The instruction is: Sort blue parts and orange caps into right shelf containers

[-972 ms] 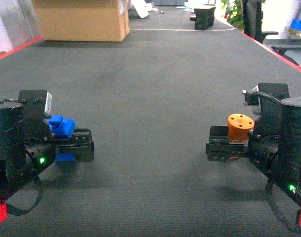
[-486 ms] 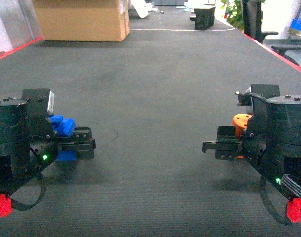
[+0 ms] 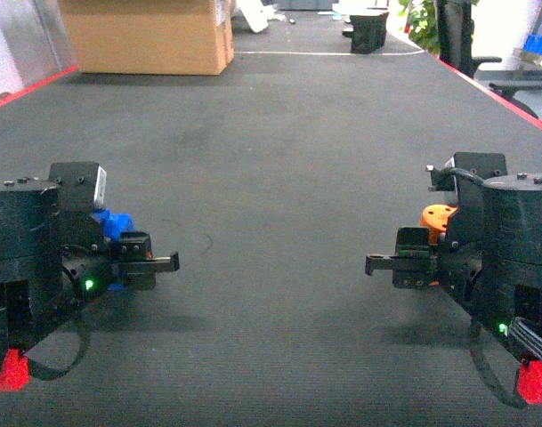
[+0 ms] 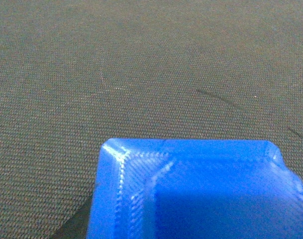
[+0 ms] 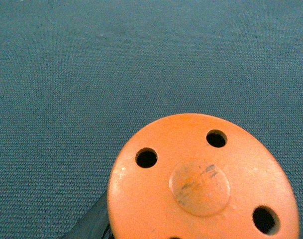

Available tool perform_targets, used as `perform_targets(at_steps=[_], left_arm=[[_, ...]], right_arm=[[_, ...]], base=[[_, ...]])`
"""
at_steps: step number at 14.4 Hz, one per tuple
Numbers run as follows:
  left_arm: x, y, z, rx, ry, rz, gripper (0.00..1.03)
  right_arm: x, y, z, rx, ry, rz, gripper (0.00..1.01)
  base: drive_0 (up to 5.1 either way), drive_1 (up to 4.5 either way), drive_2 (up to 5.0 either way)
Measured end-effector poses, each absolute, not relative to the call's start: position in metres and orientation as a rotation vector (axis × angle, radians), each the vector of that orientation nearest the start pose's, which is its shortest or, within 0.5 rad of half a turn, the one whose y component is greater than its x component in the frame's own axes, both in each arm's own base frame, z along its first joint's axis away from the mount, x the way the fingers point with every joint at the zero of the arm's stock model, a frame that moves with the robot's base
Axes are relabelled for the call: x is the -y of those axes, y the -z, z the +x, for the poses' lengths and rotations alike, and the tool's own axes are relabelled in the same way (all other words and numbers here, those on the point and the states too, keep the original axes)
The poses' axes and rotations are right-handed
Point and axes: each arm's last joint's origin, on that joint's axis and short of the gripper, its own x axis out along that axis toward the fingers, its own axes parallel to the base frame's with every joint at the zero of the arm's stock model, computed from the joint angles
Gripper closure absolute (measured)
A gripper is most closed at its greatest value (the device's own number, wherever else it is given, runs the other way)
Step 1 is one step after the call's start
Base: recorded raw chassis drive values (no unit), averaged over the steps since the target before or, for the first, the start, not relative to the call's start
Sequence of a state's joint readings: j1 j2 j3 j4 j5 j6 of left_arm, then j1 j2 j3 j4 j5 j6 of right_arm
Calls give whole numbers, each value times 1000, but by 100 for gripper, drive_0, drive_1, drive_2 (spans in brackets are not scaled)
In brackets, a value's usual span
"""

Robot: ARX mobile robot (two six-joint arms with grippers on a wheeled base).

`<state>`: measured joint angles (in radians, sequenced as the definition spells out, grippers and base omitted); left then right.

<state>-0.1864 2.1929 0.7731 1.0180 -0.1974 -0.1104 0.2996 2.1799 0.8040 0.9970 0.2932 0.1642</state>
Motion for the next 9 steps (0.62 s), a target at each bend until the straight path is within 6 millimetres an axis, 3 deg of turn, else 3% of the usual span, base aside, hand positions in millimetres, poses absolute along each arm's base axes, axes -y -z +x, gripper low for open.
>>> perform_targets(at_steps=[3, 5, 7, 9], left_arm=[[59, -54, 344, -345, -54, -49, 60], [55, -75, 334, -260, -69, -45, 60], [51, -103, 315, -155, -86, -53, 60], [47, -128, 282, -80, -116, -34, 60]], right_arm=[[-96, -70, 339, -316, 27, 65, 55], [-92, -93, 328, -244, 27, 85, 55], [-86, -117, 310, -164, 31, 95, 55], [-75, -138, 282, -96, 49, 97, 55]], base=[[0, 0, 0], [0, 0, 0], [0, 0, 0], [0, 0, 0]])
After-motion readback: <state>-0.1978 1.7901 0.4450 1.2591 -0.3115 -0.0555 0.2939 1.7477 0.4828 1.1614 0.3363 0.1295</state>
